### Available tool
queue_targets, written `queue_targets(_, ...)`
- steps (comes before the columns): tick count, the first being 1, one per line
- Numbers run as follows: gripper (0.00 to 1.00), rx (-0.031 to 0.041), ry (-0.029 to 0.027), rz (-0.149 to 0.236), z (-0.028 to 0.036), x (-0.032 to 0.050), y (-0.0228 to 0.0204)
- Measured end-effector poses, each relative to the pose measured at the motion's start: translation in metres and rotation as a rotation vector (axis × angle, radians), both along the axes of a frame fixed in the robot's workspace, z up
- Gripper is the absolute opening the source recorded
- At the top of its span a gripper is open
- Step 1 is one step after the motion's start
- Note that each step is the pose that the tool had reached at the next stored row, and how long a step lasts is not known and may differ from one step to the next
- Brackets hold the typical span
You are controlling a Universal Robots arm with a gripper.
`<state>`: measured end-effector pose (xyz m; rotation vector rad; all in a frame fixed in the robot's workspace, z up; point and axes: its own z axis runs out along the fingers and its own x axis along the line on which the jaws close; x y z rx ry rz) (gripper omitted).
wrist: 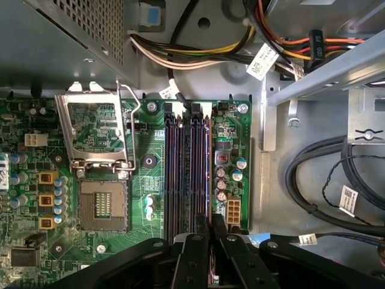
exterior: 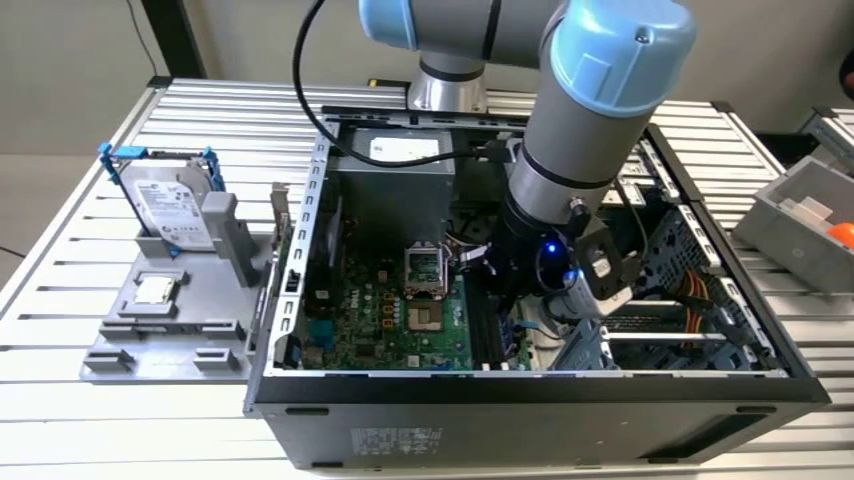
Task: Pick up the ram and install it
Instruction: 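Insert the ram into the slot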
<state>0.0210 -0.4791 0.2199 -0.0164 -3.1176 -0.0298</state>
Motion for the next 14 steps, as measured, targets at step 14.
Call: queue_targets(14,0.0,0.0003,0.0005,0.0,-0.0021,0.0,0.0006)
